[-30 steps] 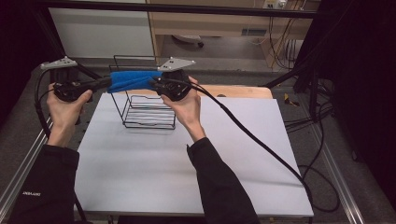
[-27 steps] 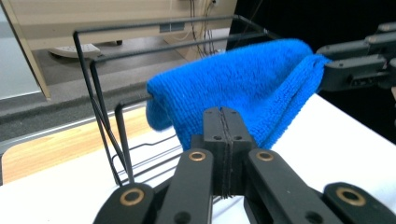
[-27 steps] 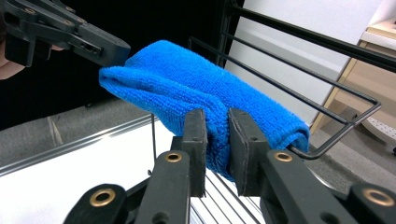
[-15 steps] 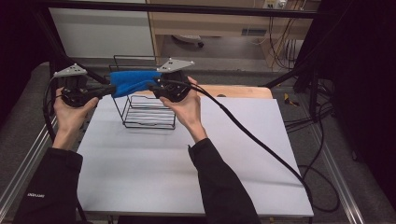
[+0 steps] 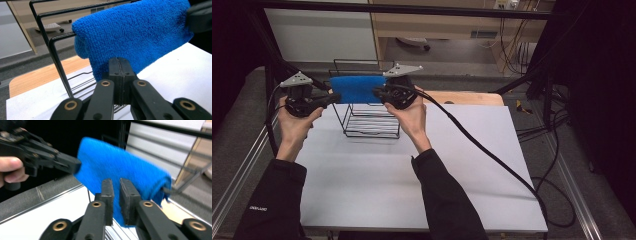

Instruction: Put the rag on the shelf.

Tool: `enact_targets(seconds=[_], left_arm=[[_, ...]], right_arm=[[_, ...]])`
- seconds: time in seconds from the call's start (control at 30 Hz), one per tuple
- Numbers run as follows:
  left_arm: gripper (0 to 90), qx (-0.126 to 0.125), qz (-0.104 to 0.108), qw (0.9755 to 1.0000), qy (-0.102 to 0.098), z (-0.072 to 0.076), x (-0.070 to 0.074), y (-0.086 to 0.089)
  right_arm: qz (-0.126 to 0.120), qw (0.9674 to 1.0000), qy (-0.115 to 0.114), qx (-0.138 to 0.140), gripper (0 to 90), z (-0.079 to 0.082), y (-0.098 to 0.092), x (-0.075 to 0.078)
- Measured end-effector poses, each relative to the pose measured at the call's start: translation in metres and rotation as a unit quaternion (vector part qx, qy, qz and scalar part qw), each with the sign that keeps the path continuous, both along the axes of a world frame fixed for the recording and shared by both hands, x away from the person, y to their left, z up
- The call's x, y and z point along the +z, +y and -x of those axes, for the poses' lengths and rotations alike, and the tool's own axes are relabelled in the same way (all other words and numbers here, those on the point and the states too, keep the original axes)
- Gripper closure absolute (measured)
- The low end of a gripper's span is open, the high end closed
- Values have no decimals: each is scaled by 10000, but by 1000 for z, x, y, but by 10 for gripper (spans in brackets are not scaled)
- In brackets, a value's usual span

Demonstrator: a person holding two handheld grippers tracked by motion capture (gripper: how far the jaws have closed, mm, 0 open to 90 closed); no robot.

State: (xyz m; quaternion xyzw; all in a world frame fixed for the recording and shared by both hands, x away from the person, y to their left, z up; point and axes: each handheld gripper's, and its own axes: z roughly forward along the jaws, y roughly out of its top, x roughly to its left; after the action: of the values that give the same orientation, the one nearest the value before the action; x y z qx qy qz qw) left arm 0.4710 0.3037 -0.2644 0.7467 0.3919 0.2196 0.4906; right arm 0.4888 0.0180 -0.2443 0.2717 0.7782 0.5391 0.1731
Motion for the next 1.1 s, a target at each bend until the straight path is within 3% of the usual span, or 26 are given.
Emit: enact_targets(seconds=[0.1,0.27,0.47,0.77,1.1], left_arm=[[897,5,-11,10000,-12,-1,-3,0],[897,-3,-24,10000,16,-2,-8,-2],[847,-28,-31,10000,15,4,-8,0],[601,-61,-80,9999,75,19,-8,6],[351,-155,-140,9997,162,34,-21,1]], right_arm=[[34,9999,128,-74,855,-4,-1,-10],[92,9998,157,-109,847,-7,0,-20],[24,10000,32,-33,739,-3,-3,-16],[-81,10000,29,-16,490,11,-25,-3],[-147,9997,102,-150,235,28,-65,3]])
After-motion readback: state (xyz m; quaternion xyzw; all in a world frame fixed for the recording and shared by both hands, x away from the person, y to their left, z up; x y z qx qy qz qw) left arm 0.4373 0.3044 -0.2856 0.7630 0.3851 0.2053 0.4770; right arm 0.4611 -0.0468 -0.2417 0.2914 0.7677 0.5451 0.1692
